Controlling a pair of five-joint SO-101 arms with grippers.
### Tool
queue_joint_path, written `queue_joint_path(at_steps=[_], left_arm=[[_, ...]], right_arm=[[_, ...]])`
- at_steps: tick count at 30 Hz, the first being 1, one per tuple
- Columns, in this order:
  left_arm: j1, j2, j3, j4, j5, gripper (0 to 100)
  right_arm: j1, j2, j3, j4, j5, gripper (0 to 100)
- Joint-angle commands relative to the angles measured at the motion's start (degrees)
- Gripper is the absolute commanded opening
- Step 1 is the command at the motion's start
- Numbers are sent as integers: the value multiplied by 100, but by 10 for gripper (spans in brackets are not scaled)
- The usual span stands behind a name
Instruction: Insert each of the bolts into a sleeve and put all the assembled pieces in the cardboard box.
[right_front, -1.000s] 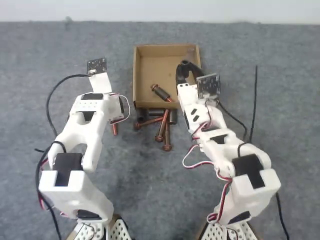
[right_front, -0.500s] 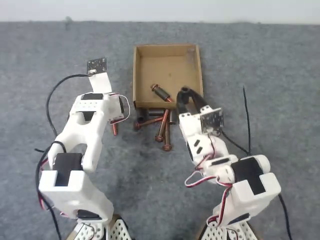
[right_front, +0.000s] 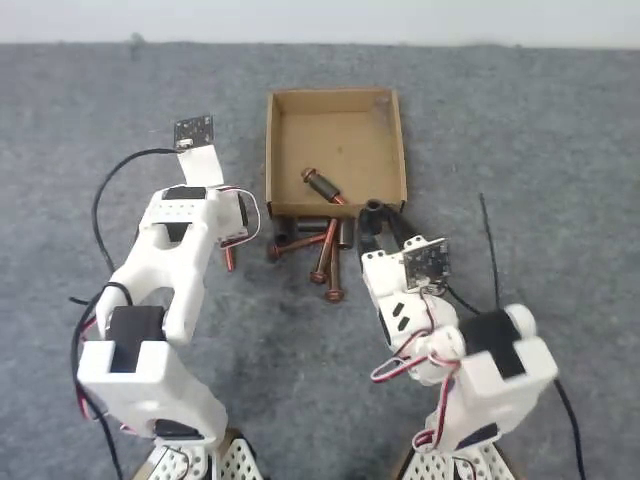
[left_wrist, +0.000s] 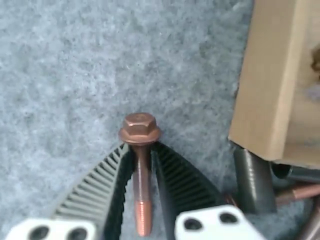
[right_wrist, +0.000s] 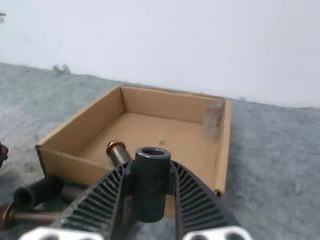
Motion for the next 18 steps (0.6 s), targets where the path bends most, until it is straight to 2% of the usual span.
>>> queue_joint_path(at_steps=[1, 11, 15, 18], left_arm=[[44, -440, -57, -123, -79, 11], [44, -440, -57, -132, -88, 11], [44, -440, -57, -132, -88, 11], [44, -440, -57, -132, -88, 11]], right_arm=[[-145, 593, -659, -163, 70, 9], [-321, 1051, -914, -479, 79, 9], [-444, 998, -519, -708, 105, 9], [-620, 954, -70, -1314, 545, 9]])
